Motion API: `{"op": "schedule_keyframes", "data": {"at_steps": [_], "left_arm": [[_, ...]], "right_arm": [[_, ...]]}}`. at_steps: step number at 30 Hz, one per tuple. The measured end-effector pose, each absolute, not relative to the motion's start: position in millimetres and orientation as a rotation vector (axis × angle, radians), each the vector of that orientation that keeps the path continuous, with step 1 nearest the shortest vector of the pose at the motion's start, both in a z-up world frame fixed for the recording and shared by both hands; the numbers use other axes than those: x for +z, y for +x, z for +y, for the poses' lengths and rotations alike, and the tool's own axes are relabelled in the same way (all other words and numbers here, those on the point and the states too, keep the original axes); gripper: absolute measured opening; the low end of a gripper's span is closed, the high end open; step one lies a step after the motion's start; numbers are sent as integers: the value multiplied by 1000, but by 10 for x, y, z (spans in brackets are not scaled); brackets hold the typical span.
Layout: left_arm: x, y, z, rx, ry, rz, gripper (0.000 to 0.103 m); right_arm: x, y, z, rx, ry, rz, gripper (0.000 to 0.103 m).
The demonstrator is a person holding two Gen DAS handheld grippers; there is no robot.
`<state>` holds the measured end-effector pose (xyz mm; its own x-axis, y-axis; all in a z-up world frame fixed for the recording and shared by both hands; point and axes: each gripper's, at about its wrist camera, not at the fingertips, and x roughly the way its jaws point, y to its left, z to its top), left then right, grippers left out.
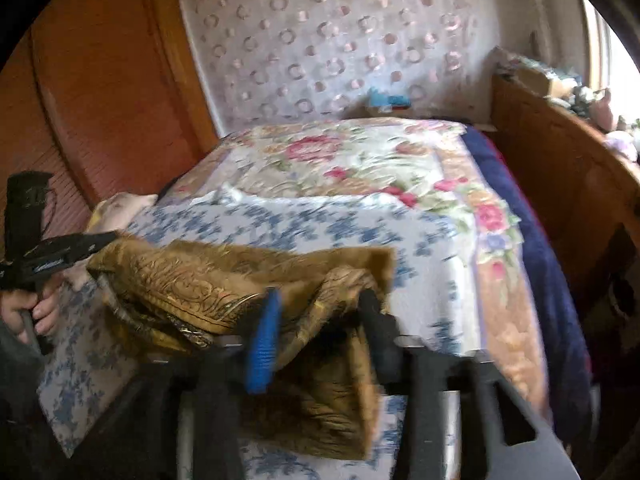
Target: Fold small clothes
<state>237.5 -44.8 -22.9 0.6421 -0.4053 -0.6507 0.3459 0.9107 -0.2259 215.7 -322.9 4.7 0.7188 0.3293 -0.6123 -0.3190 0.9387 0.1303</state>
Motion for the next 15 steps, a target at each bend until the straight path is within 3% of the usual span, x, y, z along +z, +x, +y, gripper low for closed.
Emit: {"op": "schedule_keyframes", "data": {"at_steps": [7, 15], "left_arm": [[-232, 2308, -291, -434, -69, 756, 70], [-529, 2308, -262, -411, -48, 848, 73]], "right_arm": [[128, 2024, -3367, 330, -15, 669, 57], [-38, 2117, -3199, 376, -58, 745, 56]]}}
